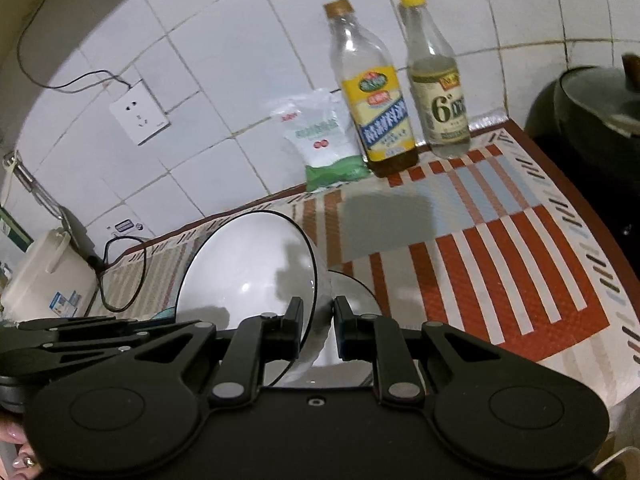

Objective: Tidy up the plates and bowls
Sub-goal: 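Carry the white bowl over the two stacked bowls with both grippers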

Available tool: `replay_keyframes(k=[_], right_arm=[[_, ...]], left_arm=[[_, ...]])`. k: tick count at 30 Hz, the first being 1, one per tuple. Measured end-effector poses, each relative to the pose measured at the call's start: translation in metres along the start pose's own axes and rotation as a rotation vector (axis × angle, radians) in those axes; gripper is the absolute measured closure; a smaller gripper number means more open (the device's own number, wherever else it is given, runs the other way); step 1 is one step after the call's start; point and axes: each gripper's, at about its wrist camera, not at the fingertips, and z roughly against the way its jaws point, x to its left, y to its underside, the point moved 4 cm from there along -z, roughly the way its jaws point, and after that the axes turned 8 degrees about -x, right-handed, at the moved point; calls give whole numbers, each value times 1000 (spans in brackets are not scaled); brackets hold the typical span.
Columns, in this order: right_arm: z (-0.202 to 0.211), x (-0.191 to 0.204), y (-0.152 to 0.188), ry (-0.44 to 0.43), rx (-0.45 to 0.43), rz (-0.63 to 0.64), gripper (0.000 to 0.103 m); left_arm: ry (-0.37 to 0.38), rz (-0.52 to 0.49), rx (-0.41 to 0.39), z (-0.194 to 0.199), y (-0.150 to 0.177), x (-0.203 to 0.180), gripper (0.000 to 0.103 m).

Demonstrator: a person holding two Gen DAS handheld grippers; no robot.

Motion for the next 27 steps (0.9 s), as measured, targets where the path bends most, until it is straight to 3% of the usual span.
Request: replay_keyframes(k=[16,27], right_arm=[[-17,-9,17,40,2,71,83],[-18,10,26,155,-69,324,80]], left_arm=[[-25,-15,57,-30,8,-2,88],[-42,-38,60,-32,7,-6,88]])
